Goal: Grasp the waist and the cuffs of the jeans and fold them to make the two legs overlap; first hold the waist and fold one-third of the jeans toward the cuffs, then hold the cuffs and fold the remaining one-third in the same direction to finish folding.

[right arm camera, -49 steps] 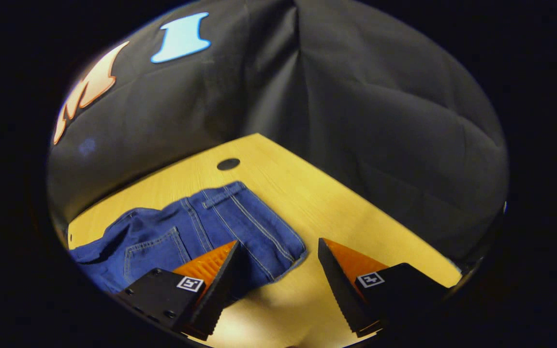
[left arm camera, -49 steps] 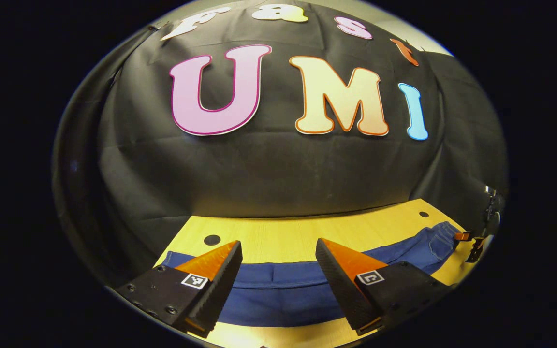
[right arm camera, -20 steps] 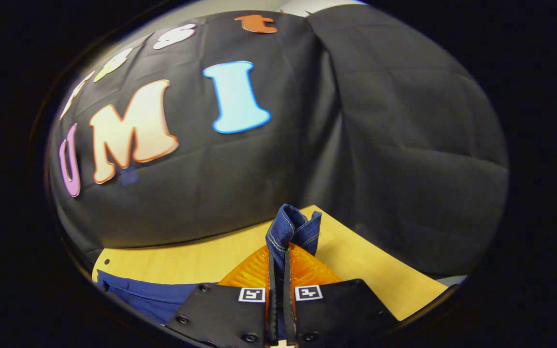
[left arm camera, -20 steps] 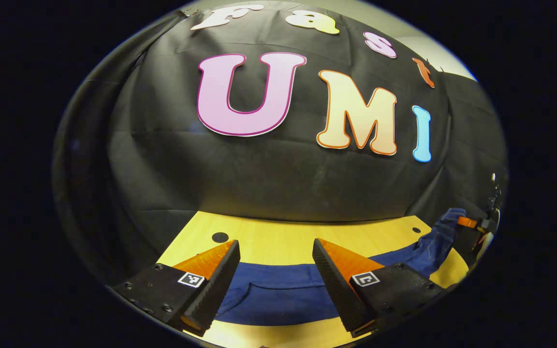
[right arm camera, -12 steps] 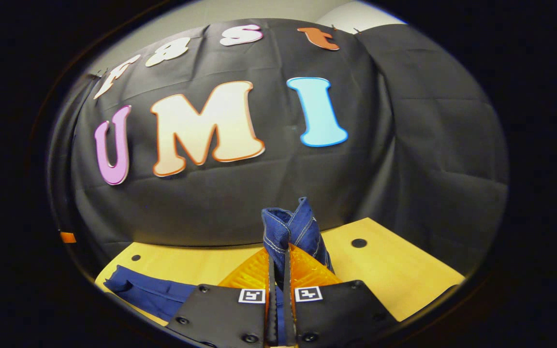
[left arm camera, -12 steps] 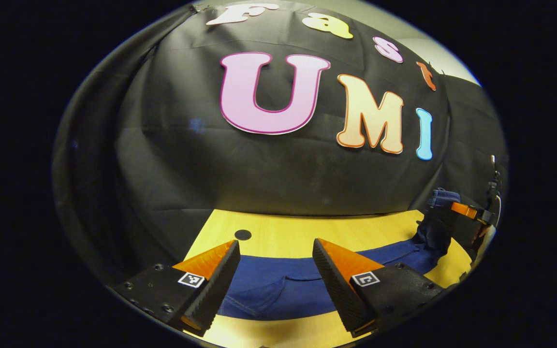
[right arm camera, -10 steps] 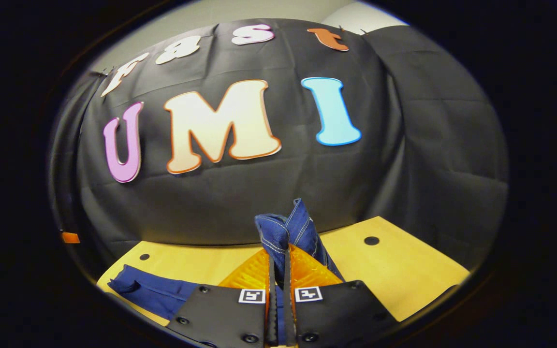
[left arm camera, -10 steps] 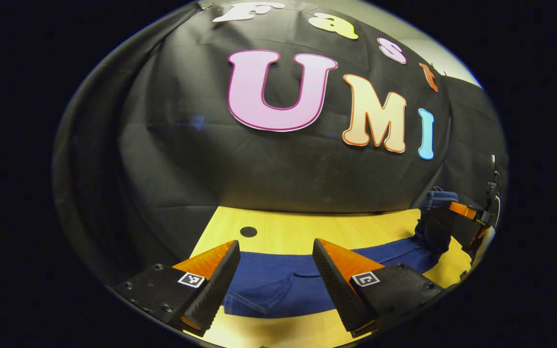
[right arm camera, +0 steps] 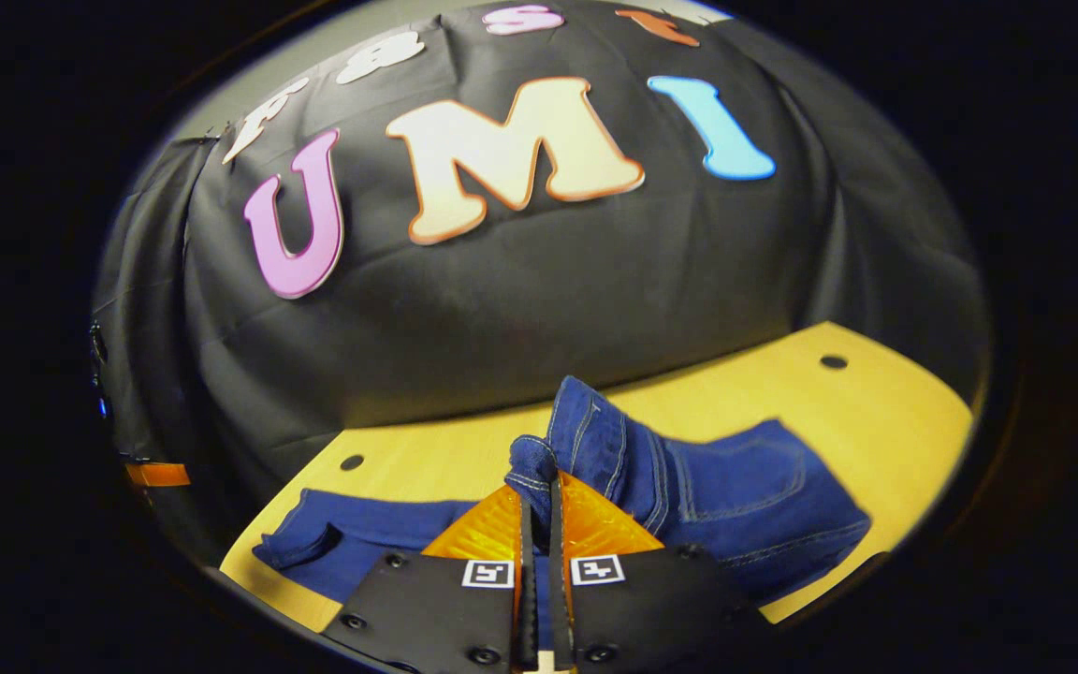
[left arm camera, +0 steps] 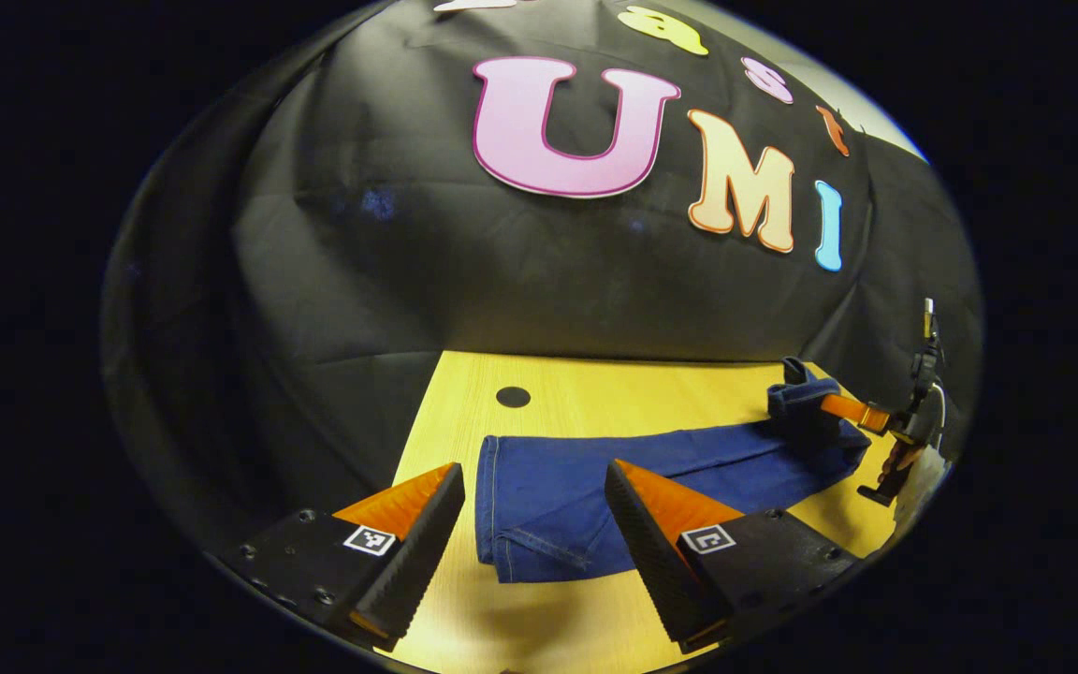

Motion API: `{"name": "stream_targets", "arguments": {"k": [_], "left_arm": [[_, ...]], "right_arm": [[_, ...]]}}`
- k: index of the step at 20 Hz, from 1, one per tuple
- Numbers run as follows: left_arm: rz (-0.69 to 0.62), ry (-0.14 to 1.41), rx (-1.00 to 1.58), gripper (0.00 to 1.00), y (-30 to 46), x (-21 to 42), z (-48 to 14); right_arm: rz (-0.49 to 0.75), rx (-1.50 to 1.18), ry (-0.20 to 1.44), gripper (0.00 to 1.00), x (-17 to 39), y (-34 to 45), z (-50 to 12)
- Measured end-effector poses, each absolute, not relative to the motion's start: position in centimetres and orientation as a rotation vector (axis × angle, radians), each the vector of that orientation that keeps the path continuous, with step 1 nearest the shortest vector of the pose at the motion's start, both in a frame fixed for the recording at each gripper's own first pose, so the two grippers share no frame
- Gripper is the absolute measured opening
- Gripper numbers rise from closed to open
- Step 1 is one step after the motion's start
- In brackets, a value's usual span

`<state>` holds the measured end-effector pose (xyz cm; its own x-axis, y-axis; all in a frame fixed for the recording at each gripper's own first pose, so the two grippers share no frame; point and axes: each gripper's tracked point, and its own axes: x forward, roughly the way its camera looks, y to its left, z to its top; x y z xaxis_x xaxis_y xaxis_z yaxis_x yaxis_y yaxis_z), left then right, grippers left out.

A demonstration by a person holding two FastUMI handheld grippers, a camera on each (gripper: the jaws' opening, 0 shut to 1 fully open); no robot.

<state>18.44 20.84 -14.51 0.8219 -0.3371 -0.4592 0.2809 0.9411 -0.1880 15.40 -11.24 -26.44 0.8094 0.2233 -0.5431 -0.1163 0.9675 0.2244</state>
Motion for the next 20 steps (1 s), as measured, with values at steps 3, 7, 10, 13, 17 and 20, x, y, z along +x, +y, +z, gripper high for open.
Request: {"name": "stream_targets", "arguments": {"k": [3, 7, 10, 13, 17, 20], "left_arm": [[-0.344, 0.55, -0.116, 0.95, 21.1, 18.5, -16.7], [-0.357, 0.606, -0.127, 0.95, 21.2, 18.6, -19.6], [-0.355, 0.659, -0.152, 0.95, 21.4, 18.6, -21.8], [-0.345, 0.707, -0.166, 0.95, 21.6, 18.8, -24.0], [-0.325, 0.776, -0.174, 0.95, 22.1, 19.2, -27.5], [-0.312, 0.843, -0.174, 0.95, 22.2, 19.1, -29.9]], "right_arm": [[0.193, 0.142, 0.683, 0.08, 14.6, -11.2, -28.2], [0.215, 0.164, 0.782, 0.24, 14.0, -10.3, -29.7], [0.185, 0.133, 0.694, 0.99, 14.9, -11.4, -27.0], [0.165, 0.11, 0.667, 0.98, 15.2, -12.8, -24.5], [0.139, 0.105, 0.62, 0.98, 15.3, -14.5, -21.4], [0.116, 0.069, 0.603, 0.97, 15.3, -16.2, -20.6]]}}
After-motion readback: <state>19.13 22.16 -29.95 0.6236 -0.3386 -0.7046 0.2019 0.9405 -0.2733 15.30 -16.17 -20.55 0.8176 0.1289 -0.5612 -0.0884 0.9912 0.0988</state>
